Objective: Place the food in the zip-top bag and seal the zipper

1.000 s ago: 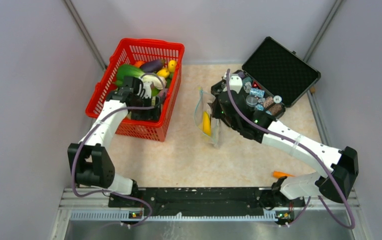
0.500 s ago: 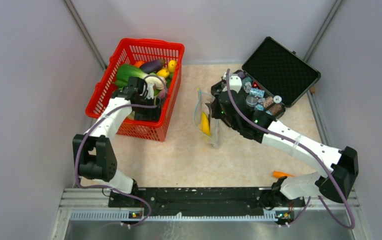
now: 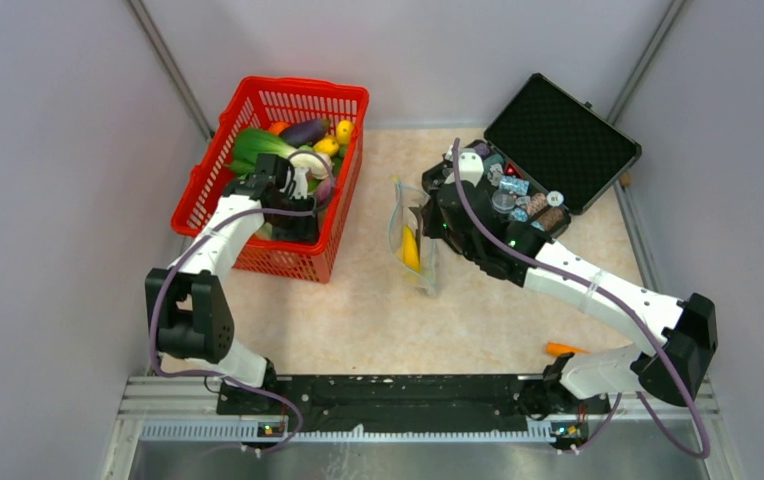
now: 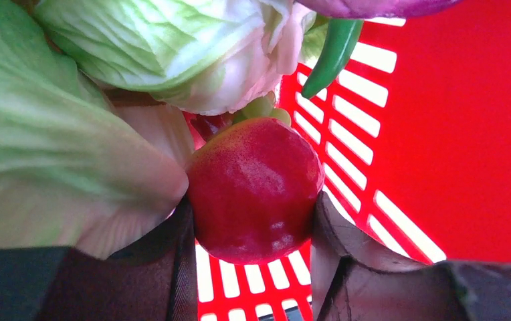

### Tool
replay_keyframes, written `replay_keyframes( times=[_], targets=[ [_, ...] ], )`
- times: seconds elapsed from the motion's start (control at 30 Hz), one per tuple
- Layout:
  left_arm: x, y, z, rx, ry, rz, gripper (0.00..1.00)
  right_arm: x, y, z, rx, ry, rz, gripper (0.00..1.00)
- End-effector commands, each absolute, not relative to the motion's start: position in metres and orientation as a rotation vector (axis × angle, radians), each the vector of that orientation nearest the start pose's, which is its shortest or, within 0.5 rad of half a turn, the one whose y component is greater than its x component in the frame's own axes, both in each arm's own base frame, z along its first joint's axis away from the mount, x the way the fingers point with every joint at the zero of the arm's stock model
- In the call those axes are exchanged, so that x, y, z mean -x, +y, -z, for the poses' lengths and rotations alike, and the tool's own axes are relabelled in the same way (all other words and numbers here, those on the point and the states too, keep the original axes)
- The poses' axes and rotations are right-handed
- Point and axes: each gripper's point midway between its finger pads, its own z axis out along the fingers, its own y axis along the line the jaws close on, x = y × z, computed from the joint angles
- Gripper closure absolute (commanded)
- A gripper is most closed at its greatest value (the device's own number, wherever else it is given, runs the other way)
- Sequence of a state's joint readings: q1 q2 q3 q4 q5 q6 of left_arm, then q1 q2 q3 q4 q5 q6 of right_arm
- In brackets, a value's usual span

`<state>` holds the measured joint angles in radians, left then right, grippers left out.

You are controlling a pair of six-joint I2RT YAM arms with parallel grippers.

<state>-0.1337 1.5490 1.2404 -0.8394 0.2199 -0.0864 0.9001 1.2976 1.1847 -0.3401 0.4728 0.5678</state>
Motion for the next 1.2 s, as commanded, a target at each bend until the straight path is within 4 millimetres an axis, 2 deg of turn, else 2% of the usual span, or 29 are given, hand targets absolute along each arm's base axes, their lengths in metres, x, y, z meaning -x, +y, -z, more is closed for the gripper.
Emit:
replay_keyframes(
  times=[0.0, 0.3, 0.73, 1.17],
  targets=[
    [-0.321, -0.083, -0.127, -0.123, 2.693, 0.360, 0.80, -0.297, 0.273, -0.288, -0.008, 1.933, -0.528, 1.00],
    [-0.326, -0.086, -0.178, -0.128, 2.510, 0.377, 0.88, -0.298, 0.272, -0.288, -0.010, 1.931, -0.522, 1.00],
    [-0.335, -0.076, -0.221, -0.079, 2.317, 0.313, 0.89, -0.299, 0.272, -0.288, -0.006, 1.932, -0.519, 1.00],
    [-0.329, -0.086, -0.270, -0.087, 2.073, 0.395, 0.89, -0.298, 0.269, -0.286, -0.022, 1.929, -0.520, 1.00]
  ],
)
